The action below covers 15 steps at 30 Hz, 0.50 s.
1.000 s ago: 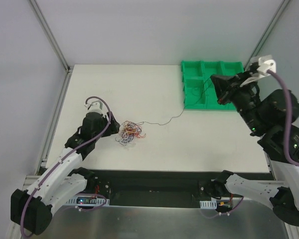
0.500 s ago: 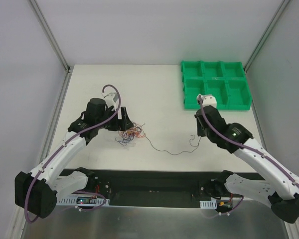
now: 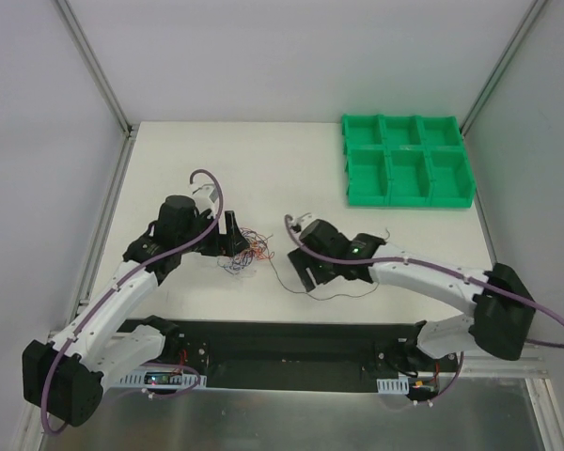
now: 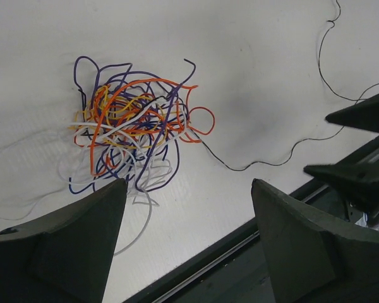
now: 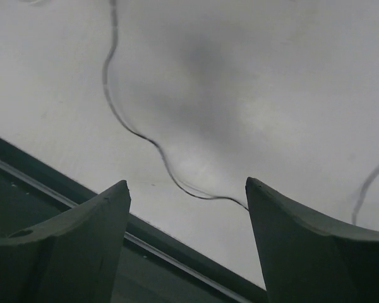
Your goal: Untangle the cables
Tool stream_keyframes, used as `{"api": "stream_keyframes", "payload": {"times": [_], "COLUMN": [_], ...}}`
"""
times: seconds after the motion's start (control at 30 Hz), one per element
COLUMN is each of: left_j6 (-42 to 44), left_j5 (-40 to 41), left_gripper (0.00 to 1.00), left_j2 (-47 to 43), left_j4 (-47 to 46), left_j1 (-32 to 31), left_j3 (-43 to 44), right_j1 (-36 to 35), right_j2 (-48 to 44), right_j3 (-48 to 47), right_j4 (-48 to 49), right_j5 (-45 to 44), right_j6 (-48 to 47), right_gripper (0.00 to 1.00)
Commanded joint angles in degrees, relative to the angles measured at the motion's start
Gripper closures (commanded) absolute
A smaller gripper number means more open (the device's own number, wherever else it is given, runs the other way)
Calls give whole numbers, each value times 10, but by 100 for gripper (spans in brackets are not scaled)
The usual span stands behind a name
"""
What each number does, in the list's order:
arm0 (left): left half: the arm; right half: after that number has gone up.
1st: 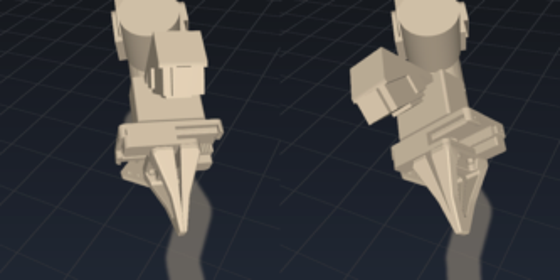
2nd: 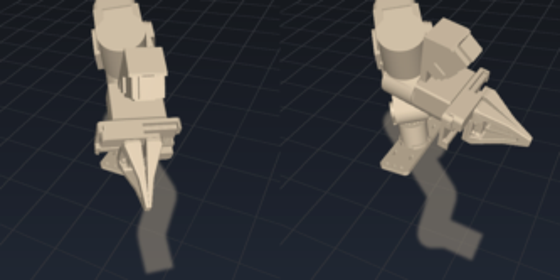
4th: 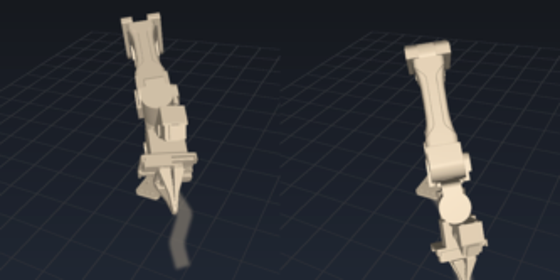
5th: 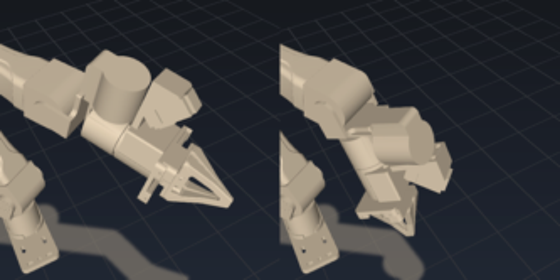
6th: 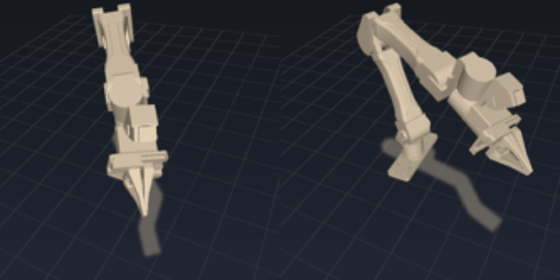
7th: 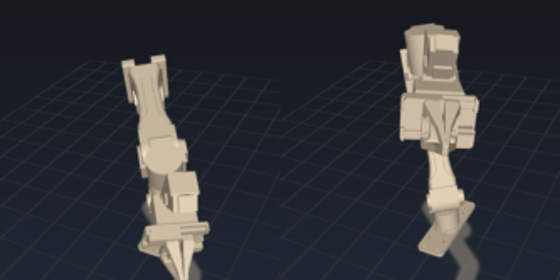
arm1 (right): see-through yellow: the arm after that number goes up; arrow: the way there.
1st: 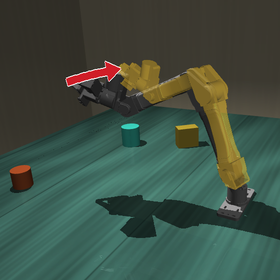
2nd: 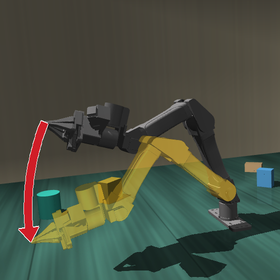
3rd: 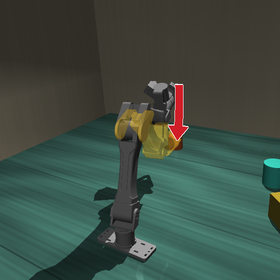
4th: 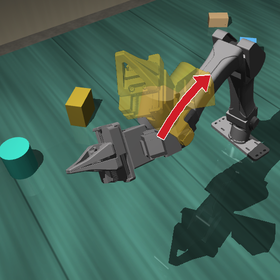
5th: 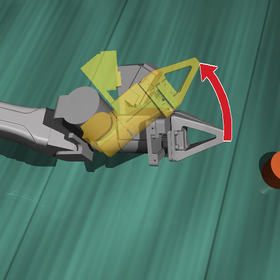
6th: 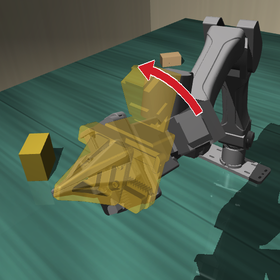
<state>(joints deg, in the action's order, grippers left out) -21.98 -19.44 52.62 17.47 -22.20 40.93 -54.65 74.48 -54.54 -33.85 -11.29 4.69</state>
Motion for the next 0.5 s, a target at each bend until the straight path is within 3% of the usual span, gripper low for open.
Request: {"api": "stream_keyframes", "payload": {"times": [0.0, 0.2, 0.47], "left_j6": [-10, -11, -29], "left_j5": [29, 77, 99], "left_gripper": [20, 18, 20], "left_j2": [17, 60, 100], "left_j4": [11, 11, 5], "left_j1": [-5, -6, -6], "left_j3": [-5, -1, 16], "right_j1": [-74, -95, -115], "right_j2": [92, 208, 256], "right_j3": [-37, -67, -48], "right_j4": [144, 174, 238], "right_j5": [68, 29, -38], "right_j6": [-43, -59, -17], "right_gripper": [24, 31, 57]}}
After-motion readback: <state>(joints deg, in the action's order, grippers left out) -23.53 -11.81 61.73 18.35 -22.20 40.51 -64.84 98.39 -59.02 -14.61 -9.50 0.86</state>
